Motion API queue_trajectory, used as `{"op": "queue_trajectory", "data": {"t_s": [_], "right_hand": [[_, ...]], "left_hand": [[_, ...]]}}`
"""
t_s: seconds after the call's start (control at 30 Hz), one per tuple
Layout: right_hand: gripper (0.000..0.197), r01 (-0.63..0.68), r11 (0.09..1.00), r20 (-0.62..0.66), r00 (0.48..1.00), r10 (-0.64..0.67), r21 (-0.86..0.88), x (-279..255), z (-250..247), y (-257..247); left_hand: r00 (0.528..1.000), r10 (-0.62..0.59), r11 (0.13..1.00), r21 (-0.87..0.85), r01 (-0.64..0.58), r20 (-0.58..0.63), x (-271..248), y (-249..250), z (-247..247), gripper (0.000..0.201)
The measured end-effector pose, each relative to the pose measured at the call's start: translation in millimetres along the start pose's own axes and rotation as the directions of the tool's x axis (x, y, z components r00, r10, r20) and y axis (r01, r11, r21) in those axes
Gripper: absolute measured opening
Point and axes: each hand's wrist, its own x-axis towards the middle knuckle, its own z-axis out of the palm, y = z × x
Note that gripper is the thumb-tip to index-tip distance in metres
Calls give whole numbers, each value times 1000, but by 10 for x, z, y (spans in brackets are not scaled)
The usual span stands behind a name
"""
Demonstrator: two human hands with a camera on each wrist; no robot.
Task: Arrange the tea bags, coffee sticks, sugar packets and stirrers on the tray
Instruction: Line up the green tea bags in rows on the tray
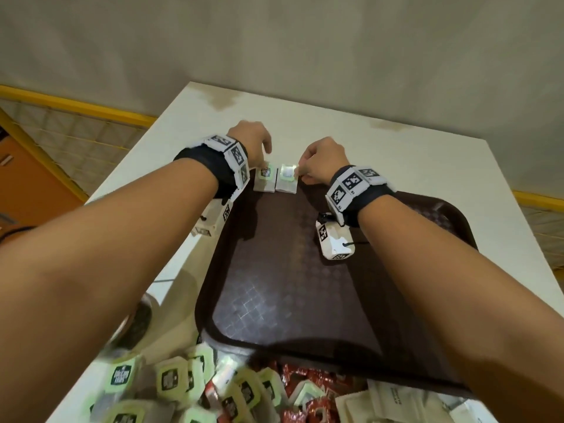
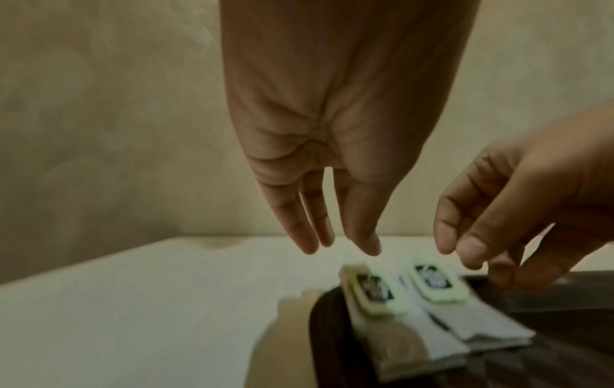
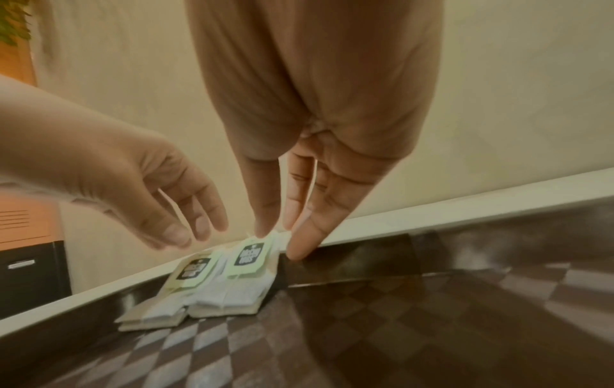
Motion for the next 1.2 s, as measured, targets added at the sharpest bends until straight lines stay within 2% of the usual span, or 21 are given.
{"op": "queue_trajectory", "data": {"t_s": [0.13, 0.23, 0.3, 0.4, 0.47, 0.53, 0.7, 0.9, 0.97, 1.03, 1.17, 1.2], "right_hand": [[12, 121, 989, -12, 992, -123, -82, -353, -175, -62], [10, 268, 961, 115, 959, -258, -72, -915, -222, -175], [9, 362, 929, 250, 909, -334, -73, -1334, -162, -228], [8, 498, 855, 472, 794, -383, -144, -1899, -1, -266], [11, 566, 804, 567, 728, -385, -180, -2177, 142, -275], [15, 588, 783, 619, 696, -363, -203, -2346, 312, -279], [7, 556, 789, 597, 736, -320, -263, -2445, 652, -319], [10, 515, 807, 569, 770, -287, -290, -2552, 800, -380], [15, 500, 824, 563, 774, -288, -265, -2564, 834, -364], [11, 490, 841, 555, 776, -301, -229, -2570, 836, -342], [1, 413, 905, 584, 761, -282, -102, -2562, 728, -297], [1, 390, 918, 582, 763, -281, -68, -2556, 682, -289]], "left_hand": [[995, 85, 996, 23, -84, -61, -376, 77, -350, 28], [985, 156, 986, 55, -160, 72, -906, 158, -591, 16], [961, 219, 967, 97, -237, 170, -1358, 205, -675, 10], [912, 285, 925, 166, -343, 296, -2054, 191, -599, 5], [882, 289, 893, 227, -388, 374, -2443, 140, -433, 6], [879, 261, 880, 277, -386, 398, -2726, 83, -246, 10], [922, 152, 922, 284, -261, 356, -3060, -1, 179, 21], [947, 143, 960, 193, -203, 286, -3180, -72, 402, 20], [963, 119, 973, 166, -162, 242, -3196, -105, 445, 23], [975, 89, 983, 138, -118, 202, -3217, -132, 469, 29], [994, 35, 998, 41, -39, 104, -3264, -165, 436, 16], [996, 26, 1000, 15, -27, 81, -3272, -170, 418, 21]]}}
